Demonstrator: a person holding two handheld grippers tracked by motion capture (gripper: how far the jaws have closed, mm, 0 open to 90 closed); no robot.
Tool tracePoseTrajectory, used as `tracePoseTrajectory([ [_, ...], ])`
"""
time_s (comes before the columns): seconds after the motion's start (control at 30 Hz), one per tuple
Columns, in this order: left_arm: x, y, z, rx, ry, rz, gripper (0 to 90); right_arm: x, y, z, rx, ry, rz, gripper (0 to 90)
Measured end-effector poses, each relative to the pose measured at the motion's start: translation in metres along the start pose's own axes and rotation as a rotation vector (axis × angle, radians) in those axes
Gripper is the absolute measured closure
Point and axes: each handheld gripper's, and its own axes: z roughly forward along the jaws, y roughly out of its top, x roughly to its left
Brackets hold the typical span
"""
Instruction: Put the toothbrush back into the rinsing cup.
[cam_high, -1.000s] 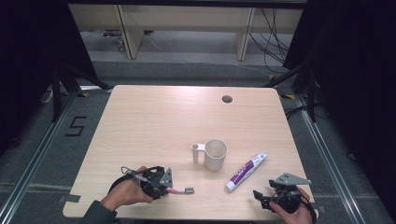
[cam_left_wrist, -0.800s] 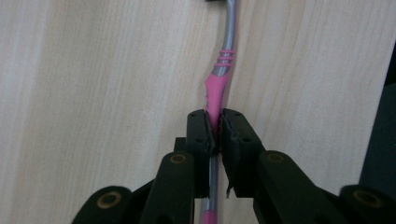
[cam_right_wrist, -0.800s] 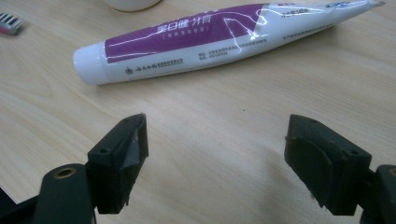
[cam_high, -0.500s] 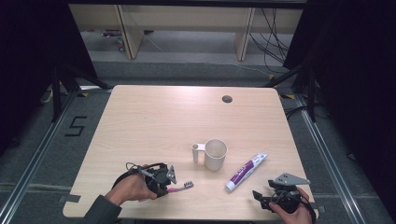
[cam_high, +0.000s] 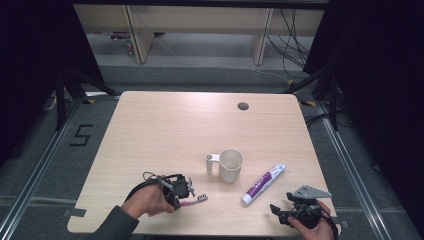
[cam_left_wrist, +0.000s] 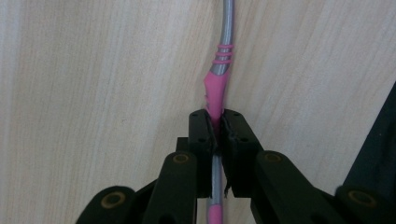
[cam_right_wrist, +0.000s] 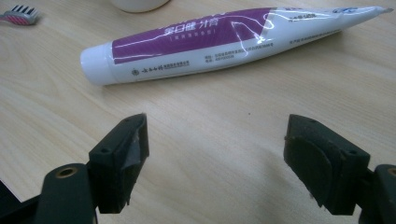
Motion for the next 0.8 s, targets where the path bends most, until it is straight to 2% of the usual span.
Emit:
tracePoseTrajectory([
  [0.1,-0.001,0.002,0.0,0.012,0.001,0.001,82.3,-0.001,0.0,0.0,-0.005,-0.017,-0.018,23.3],
  [0.17,-0.001,0.002,0.0,0.014,0.008,0.016,82.4,0.002,0.0,-0.001,0.004,-0.003,0.025,23.4],
  [0.2,-0.002,0.003,0.0,0.012,0.013,0.031,82.5,0.002,0.0,-0.001,0.004,-0.003,0.024,23.5],
  [0.23,-0.004,0.002,0.0,0.006,0.011,0.038,82.5,0.0,0.0,-0.001,-0.004,-0.013,-0.005,23.5],
  [0.27,-0.004,0.002,0.0,0.0,0.011,0.045,82.5,-0.002,0.0,0.0,-0.017,-0.005,-0.021,23.6],
  [0.3,-0.004,0.002,-0.001,-0.011,0.023,0.046,82.5,0.002,0.0,-0.002,0.01,0.004,0.034,23.7],
  [0.33,-0.004,0.001,-0.003,-0.018,0.027,0.036,82.6,-0.001,0.001,-0.002,-0.002,-0.015,0.001,23.7],
  [0.4,-0.002,-0.001,-0.008,-0.036,0.029,0.04,82.7,-0.001,0.0,-0.001,-0.014,-0.008,0.001,23.8],
  [0.47,-0.001,-0.004,-0.013,-0.062,0.015,0.018,82.7,-0.001,0.001,-0.003,-0.01,-0.015,0.002,23.8],
  [0.5,0.001,-0.006,-0.016,-0.075,0.025,0.02,82.7,-0.001,0.001,-0.003,-0.01,-0.016,0.002,23.8],
  [0.63,0.003,-0.014,-0.024,-0.142,0.025,-0.041,82.8,-0.003,0.001,-0.001,-0.031,-0.01,-0.019,23.9],
  [0.67,0.004,-0.016,-0.027,-0.157,0.023,-0.045,82.8,-0.001,0.001,-0.003,-0.018,-0.018,0.015,24.0],
  [0.7,0.005,-0.018,-0.031,-0.177,0.022,-0.05,82.8,-0.003,0.001,-0.004,-0.025,-0.021,0.004,24.0],
  [0.73,0.005,-0.019,-0.033,-0.199,0.027,-0.058,82.8,0.0,0.0,-0.004,-0.008,-0.006,0.049,24.0],
  [0.8,0.008,-0.023,-0.04,-0.253,0.038,-0.055,82.8,-0.002,0.0,-0.004,-0.019,-0.01,0.042,24.0],
])
